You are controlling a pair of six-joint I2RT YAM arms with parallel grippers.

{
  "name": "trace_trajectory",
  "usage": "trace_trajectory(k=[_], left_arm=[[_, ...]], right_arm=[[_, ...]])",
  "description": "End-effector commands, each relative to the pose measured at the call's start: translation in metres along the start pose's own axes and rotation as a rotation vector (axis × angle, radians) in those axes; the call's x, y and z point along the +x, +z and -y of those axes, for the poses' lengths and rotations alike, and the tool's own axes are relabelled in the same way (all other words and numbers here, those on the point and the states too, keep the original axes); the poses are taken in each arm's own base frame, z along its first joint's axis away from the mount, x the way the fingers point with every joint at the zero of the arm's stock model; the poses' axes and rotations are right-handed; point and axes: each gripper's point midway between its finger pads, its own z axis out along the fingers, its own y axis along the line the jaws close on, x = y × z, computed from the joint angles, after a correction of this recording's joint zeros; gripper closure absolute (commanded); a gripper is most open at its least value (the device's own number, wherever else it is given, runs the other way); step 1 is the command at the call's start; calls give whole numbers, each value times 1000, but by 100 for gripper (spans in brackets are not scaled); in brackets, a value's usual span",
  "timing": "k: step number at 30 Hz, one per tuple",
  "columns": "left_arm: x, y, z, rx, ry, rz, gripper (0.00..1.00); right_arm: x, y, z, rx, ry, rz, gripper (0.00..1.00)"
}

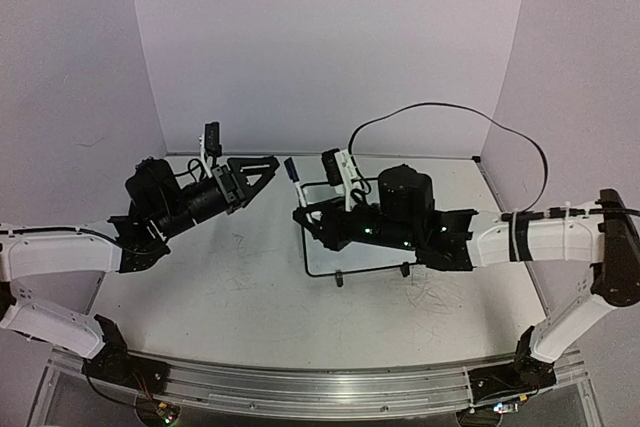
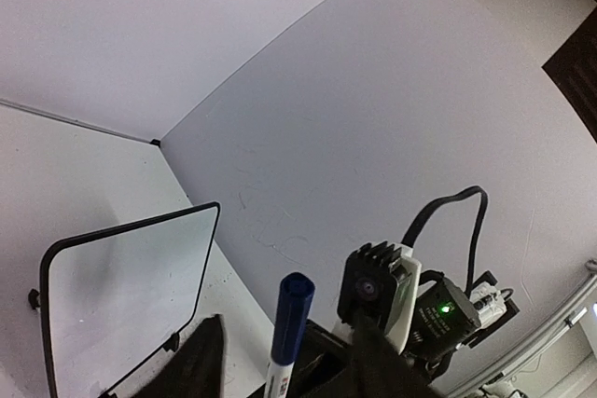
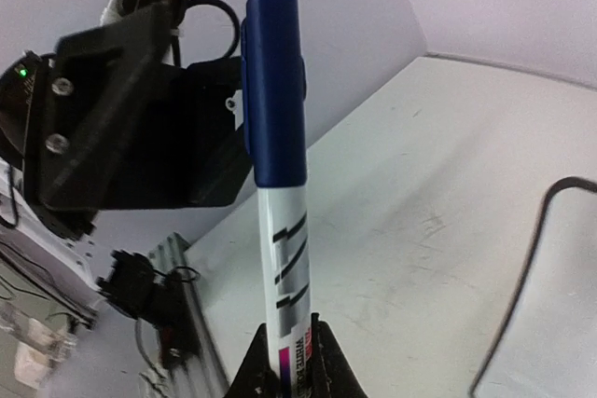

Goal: Write a sentence on the whiteboard
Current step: Pass from the left arm to the right, then pass from the right arm to the left

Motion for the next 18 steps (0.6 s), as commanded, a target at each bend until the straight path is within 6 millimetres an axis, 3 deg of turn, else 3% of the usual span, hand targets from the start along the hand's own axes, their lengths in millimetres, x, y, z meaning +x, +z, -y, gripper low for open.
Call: trace_trajectory(k=[1, 3, 8, 13, 15, 18], left_arm=[[-2, -18, -23, -151, 24, -50, 29], [6, -19, -26, -152, 26, -125, 18], [37, 0, -4, 27, 6, -385, 8], [55, 5, 18, 153, 21, -508, 8], [62, 6, 16, 157, 10, -533, 10], [74, 9, 6, 135, -21, -562, 23]], right_arm=[[8, -45, 32, 215, -361, -142, 94], [21, -57, 38, 235, -453, -231, 94], [36, -64, 32, 176, -506, -340, 95], [37, -59, 32, 172, -513, -354, 95], [37, -57, 31, 164, -510, -354, 95], [37, -55, 27, 143, -505, -354, 95]])
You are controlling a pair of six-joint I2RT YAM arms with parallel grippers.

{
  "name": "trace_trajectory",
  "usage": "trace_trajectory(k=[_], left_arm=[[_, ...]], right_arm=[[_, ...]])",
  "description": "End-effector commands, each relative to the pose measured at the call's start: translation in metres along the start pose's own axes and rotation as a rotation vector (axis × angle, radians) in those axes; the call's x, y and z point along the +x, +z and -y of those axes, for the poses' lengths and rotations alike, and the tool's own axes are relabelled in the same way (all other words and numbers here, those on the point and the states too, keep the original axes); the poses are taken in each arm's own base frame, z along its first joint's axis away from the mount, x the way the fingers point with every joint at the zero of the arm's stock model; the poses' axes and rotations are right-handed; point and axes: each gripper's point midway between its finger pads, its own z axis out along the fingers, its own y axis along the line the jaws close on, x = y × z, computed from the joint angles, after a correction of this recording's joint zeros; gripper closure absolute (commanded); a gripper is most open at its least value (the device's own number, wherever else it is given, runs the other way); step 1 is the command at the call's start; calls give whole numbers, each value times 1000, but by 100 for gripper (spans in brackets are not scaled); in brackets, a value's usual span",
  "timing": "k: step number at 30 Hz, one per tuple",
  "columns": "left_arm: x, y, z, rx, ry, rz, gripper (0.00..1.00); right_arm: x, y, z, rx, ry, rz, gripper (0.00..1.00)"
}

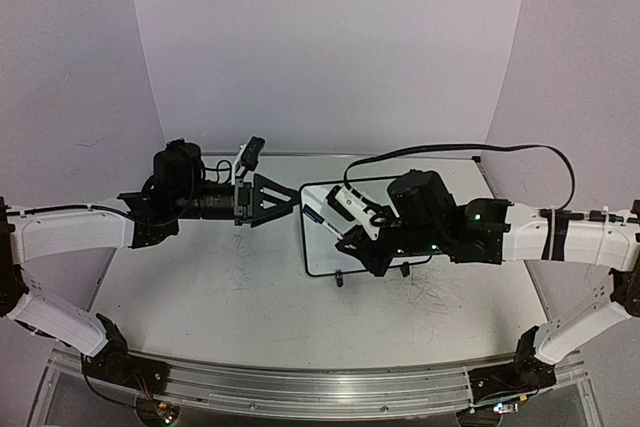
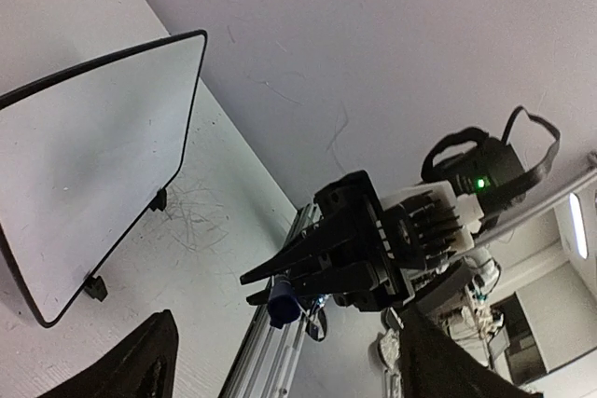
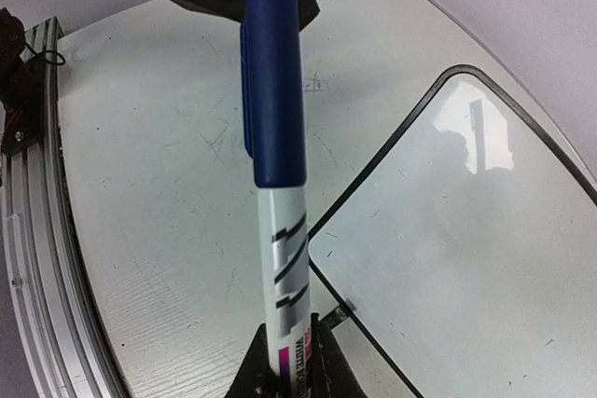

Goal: Write a sentence on the whiteboard
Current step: Pass from the right arm to the left, then open the pen cap from the whiteboard marker.

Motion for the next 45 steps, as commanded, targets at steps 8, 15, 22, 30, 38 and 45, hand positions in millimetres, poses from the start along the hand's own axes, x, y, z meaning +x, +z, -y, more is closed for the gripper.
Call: trace_trajectory(k=[8, 15, 22, 30, 38, 45], left_arm=[[17, 30, 9, 82, -3, -130, 43], [19, 41, -2, 74, -37, -157, 61], [19, 41, -2, 71, -38, -155, 77], [20, 40, -8, 48, -39, -147, 100], [-24, 29, 3, 20, 21, -13, 100], [-58, 30, 32, 93, 60, 43, 100]], right_arm=[[-20, 1, -3, -28, -20, 29, 95], [-11, 9, 0, -4, -24, -4, 95], [-2, 12, 3, 11, -24, -28, 94], [-9, 5, 16, 81, 75, 9, 39], [-43, -31, 36, -4, 444, 285, 2], [-74, -69, 44, -141, 642, 553, 2]])
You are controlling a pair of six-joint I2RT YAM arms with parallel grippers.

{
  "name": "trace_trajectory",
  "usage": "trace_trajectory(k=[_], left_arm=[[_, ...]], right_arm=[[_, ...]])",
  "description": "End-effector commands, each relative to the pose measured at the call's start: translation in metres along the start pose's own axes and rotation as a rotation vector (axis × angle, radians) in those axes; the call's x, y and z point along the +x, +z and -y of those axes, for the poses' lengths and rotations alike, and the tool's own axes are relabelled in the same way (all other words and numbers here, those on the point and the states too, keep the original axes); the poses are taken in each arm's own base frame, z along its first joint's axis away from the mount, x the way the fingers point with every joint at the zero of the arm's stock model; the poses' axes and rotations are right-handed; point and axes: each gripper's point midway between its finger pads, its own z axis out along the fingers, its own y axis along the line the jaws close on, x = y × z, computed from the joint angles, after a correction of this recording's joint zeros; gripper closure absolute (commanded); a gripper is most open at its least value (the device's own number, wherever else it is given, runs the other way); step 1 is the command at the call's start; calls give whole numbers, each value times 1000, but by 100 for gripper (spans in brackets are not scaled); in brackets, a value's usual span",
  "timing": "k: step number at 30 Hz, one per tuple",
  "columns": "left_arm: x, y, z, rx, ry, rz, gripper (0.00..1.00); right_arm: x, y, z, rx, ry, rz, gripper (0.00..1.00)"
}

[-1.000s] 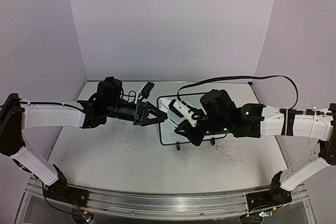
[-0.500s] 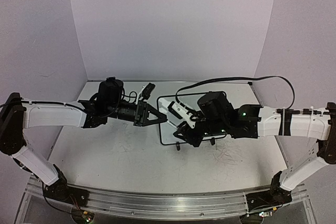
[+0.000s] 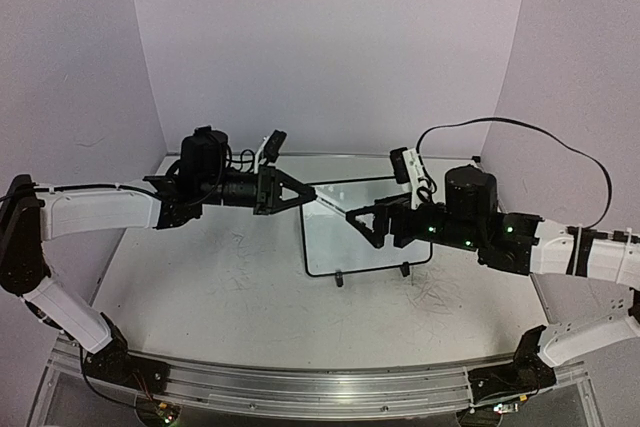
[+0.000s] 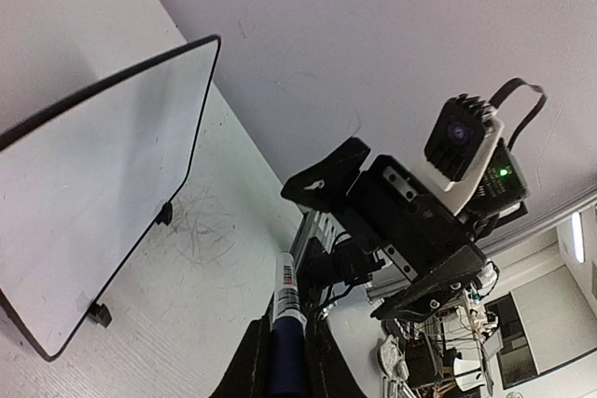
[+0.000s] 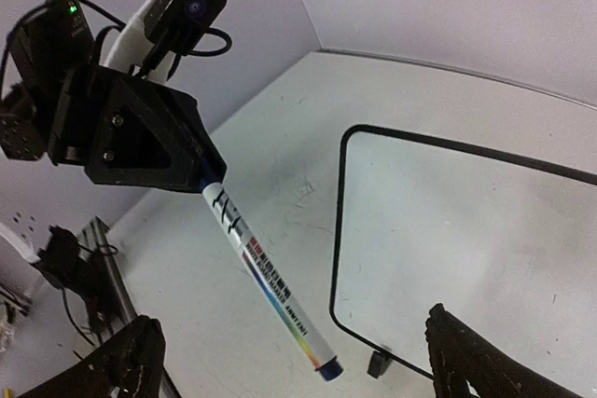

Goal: Write a sentence on the whiteboard
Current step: Open the pen cap from the whiteboard marker.

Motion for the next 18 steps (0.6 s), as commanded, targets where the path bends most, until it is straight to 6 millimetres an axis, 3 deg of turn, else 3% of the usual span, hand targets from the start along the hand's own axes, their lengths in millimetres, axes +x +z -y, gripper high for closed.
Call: trace_trajectory(k=[1, 8, 18], left_arm=[[-43, -8, 56, 125, 100, 103, 100], [-51, -11, 78, 276, 30, 152, 100], [-40, -8, 79, 315, -11, 133, 100]], right_arm=[[-49, -10, -32, -186, 166, 189, 2], [-64, -18, -46, -312, 209, 296, 5], [-89, -5, -65, -426, 209, 366, 37]])
